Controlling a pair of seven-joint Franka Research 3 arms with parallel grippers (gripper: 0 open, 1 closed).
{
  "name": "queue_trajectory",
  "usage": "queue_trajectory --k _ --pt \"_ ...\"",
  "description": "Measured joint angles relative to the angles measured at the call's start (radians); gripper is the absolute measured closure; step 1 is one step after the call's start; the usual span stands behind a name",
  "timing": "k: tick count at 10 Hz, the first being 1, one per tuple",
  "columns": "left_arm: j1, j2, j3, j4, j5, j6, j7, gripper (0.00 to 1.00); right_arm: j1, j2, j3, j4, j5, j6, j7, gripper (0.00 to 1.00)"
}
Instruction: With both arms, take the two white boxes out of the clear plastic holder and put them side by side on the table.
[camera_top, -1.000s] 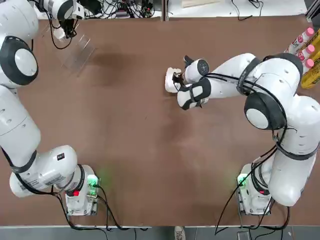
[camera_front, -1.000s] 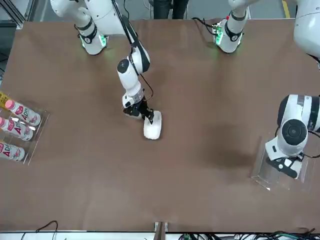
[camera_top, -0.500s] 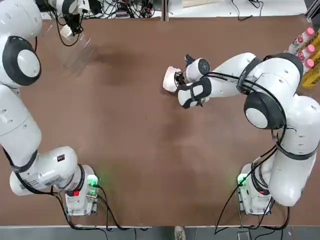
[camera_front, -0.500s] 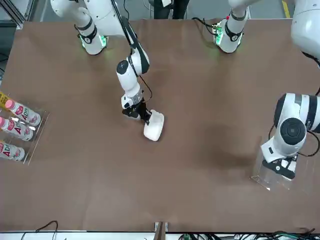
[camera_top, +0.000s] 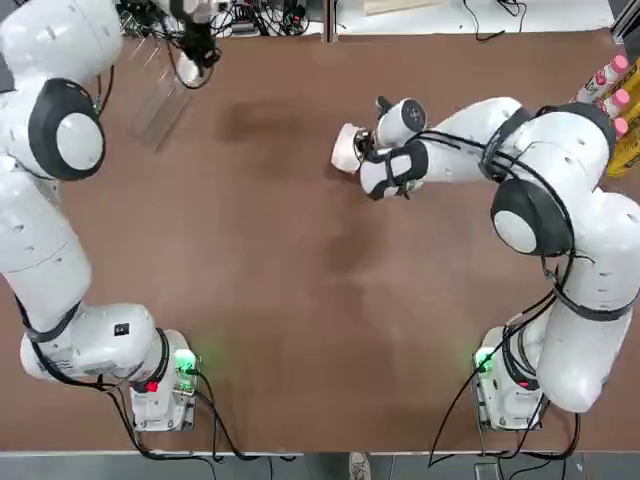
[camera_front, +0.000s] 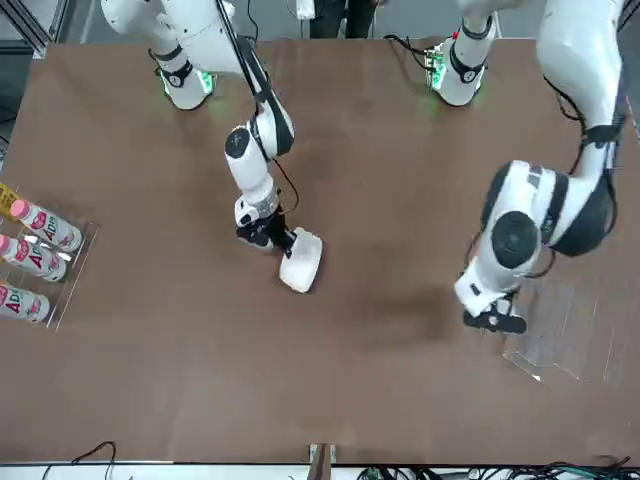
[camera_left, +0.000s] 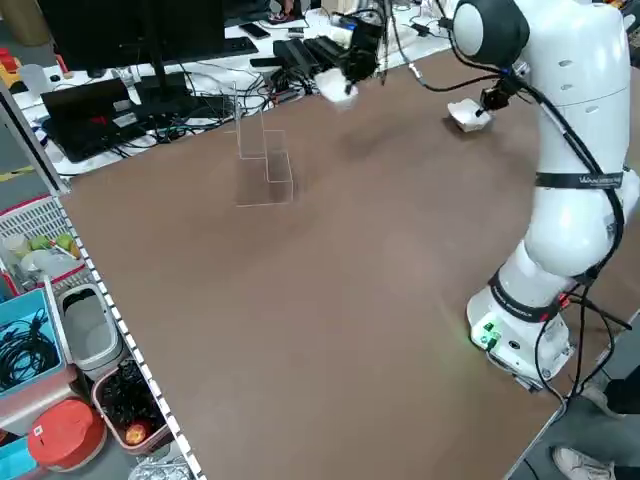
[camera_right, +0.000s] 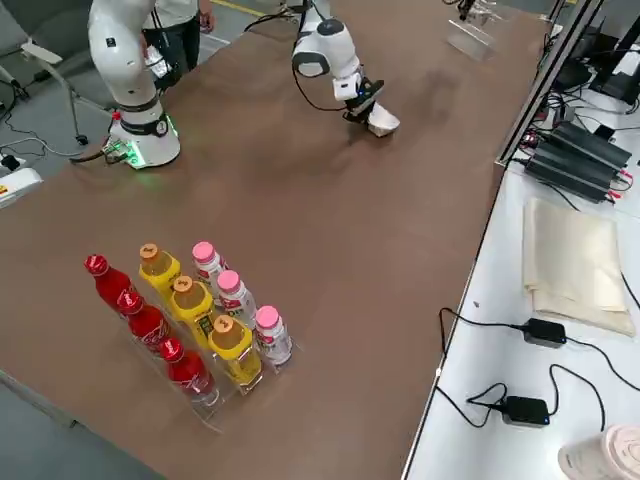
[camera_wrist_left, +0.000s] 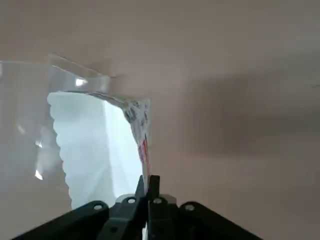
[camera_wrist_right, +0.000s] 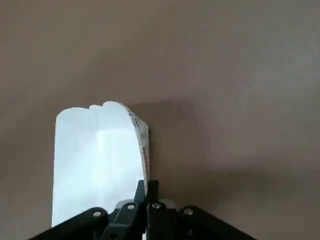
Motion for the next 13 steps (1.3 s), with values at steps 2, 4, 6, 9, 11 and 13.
queue_trajectory --k 2,4,6,9,11,13 --pt "-0.069 0.001 -0.018 -0.002 -0.045 -0.003 -0.156 0.98 -0.006 -0.098 -0.106 0.014 0.000 -0.133 0.000 0.98" --pt "-0.149 0.009 -0.023 -0.003 -0.092 0.002 -0.257 0.98 -0.011 -0.174 -0.198 0.003 0.004 -0.207 0.019 0.98" --pt "-0.257 0.050 -0.024 0.012 -0.108 0.042 -0.401 0.98 -0.014 -0.236 -0.292 -0.024 0.007 -0.306 0.075 0.98" --pt "-0.425 0.181 -0.010 0.067 -0.108 0.197 -0.600 0.98 -0.045 -0.283 -0.360 -0.057 0.008 -0.386 0.134 0.98" --pt "-0.531 0.244 0.046 0.097 -0.116 0.289 -0.671 0.98 -0.061 -0.281 -0.360 -0.068 0.018 -0.370 0.144 0.98" --pt "-0.578 0.281 0.059 0.136 -0.135 0.302 -0.715 0.98 -0.066 -0.272 -0.358 -0.071 0.104 -0.331 0.149 0.98"
